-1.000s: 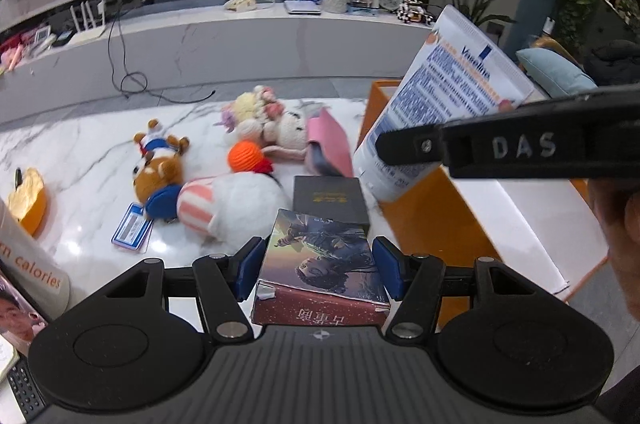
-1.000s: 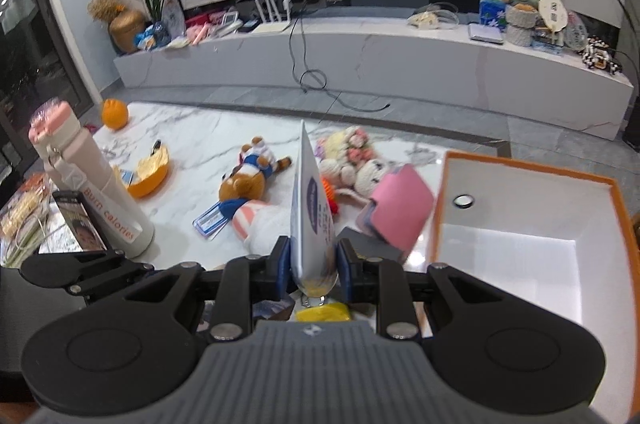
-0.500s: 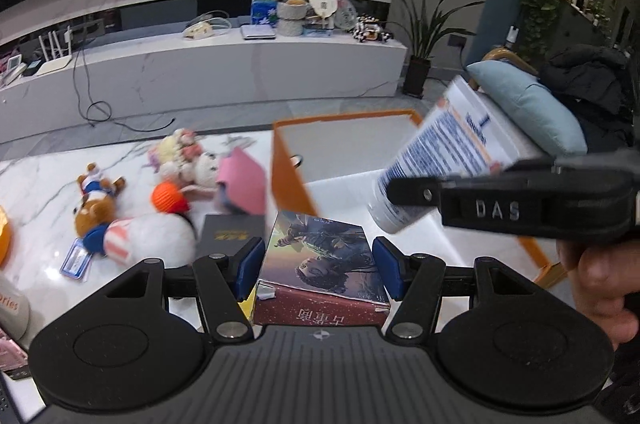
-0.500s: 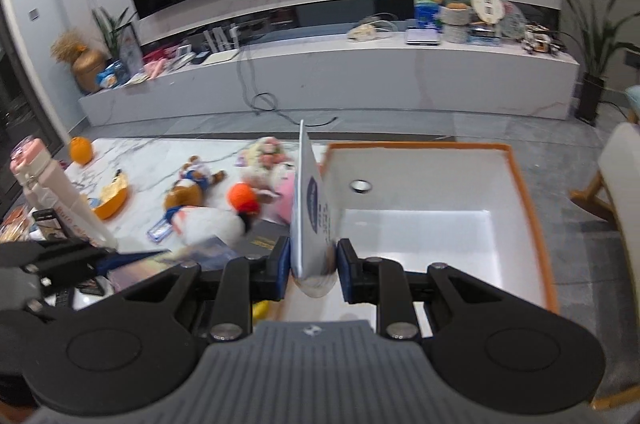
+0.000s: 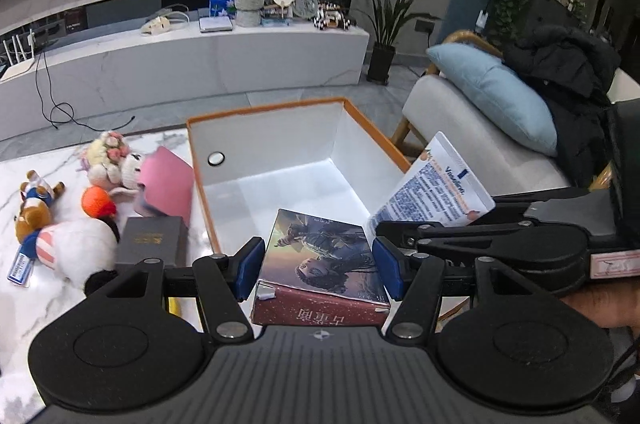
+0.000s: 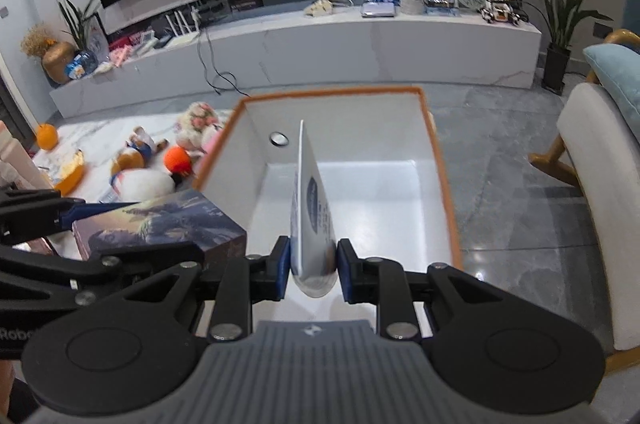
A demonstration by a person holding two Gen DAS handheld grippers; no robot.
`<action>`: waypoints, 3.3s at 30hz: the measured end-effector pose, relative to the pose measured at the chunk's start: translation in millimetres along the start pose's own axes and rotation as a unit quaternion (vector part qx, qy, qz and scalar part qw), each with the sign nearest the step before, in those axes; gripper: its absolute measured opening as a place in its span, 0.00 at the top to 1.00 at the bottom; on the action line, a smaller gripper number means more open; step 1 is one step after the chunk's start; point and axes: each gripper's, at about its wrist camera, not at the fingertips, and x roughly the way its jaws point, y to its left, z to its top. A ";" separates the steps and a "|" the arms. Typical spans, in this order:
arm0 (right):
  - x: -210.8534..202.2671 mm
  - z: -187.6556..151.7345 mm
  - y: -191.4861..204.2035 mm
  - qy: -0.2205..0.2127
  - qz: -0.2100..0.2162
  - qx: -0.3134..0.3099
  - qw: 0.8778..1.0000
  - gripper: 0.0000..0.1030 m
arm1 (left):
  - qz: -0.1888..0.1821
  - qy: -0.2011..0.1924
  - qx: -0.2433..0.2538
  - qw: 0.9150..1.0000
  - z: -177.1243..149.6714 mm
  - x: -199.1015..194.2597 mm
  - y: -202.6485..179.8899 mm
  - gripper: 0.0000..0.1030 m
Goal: Organize objects
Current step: 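Carry the book in the left gripper and the tube in the right over the orange box, then open the left gripper to drop the book while the right drops the tube into the box, then move the left tool to the cardboard box while the right tool approaches the yellow tape measure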
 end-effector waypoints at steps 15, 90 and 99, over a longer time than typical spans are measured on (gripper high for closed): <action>19.2 -21.3 -17.2 0.059 0.010 -0.041 0.997 0.75 | 0.060 0.068 0.069 0.993 -17.0 36.1 -25.0 0.33; 66.3 29.4 169.6 0.027 0.059 -0.166 0.984 0.59 | 0.082 0.049 0.121 0.988 -86.3 -8.5 135.1 0.16; 94.2 27.6 207.9 0.071 0.045 -0.180 0.980 0.41 | 0.045 0.045 0.078 0.995 -92.0 11.5 148.8 0.12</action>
